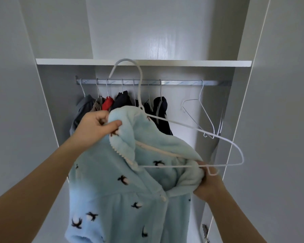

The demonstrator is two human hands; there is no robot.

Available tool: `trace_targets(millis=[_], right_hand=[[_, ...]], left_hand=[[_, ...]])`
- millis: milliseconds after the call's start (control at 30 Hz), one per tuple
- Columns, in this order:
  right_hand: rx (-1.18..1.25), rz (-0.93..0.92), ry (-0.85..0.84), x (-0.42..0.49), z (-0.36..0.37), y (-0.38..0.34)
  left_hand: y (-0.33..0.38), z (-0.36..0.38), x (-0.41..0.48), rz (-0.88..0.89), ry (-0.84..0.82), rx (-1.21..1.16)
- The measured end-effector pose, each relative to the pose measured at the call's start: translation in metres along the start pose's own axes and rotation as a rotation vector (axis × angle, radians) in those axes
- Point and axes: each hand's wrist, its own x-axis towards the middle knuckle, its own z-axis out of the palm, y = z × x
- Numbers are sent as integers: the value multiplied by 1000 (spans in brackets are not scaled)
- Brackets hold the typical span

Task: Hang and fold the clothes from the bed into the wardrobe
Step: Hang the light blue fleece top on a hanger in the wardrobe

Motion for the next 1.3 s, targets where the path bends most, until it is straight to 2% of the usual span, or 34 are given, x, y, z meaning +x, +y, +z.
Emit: trace_targets(millis=[100,367,600,833,1000,1167,1300], right_hand=[[35,79,-68,-4,2,-12],[-85,179,-73,-12,-7,-28],[-141,163,-100,-17,-18,-22],[-346,84,78,-15,-8,-12],[-497,27,214,-18,-6,-12],[-733,-205,461,-12,-12,-5],[-913,-451,595,-13,-4,2]], left_hand=[[-13,-6,-1,-27,6,38],[-38,-14,-2,-23,28,222],[-40,4,-8,17,22,300],[-22,23,-17,-79,28,161],[-12,19,-24,46,41,255],[-14,18,-27,140,22,401],[-11,34,-33,305,-39,674]])
